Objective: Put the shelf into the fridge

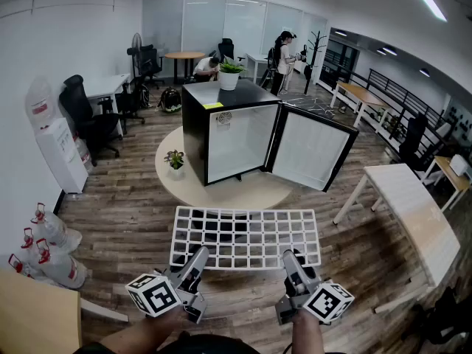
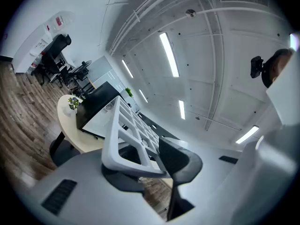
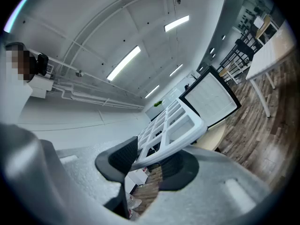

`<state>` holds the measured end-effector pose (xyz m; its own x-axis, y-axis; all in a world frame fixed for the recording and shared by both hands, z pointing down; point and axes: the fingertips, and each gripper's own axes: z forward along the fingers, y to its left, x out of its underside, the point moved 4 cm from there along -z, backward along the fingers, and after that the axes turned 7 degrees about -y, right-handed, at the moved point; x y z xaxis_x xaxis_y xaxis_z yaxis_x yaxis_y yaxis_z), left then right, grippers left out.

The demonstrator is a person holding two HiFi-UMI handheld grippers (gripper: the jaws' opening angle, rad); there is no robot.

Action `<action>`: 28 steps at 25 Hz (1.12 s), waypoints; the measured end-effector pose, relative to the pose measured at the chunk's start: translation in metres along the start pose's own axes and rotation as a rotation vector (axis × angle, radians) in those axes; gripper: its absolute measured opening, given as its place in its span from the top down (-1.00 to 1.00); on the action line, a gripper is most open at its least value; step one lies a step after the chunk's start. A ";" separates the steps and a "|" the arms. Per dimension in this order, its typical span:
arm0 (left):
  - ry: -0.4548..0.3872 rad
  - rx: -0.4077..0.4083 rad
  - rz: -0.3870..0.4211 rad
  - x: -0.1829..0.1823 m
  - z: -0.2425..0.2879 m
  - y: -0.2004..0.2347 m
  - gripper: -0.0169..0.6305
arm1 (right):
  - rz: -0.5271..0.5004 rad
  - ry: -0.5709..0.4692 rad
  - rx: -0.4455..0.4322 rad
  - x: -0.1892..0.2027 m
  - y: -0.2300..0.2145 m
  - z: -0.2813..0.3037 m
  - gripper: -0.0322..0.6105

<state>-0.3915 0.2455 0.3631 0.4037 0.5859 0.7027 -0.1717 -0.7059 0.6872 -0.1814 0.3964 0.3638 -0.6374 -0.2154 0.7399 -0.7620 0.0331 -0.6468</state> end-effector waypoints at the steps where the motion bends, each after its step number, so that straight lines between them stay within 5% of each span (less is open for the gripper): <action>1: 0.001 0.000 0.000 0.001 -0.001 0.000 0.61 | -0.001 0.001 0.004 0.001 -0.001 -0.001 0.48; 28: 0.017 0.007 0.029 0.046 0.035 -0.039 0.61 | -0.010 -0.020 0.015 -0.038 -0.043 -0.038 0.47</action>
<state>-0.3350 0.2858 0.3620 0.3837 0.5719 0.7250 -0.1770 -0.7250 0.6656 -0.1289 0.4409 0.3700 -0.6272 -0.2351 0.7425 -0.7663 0.0161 -0.6423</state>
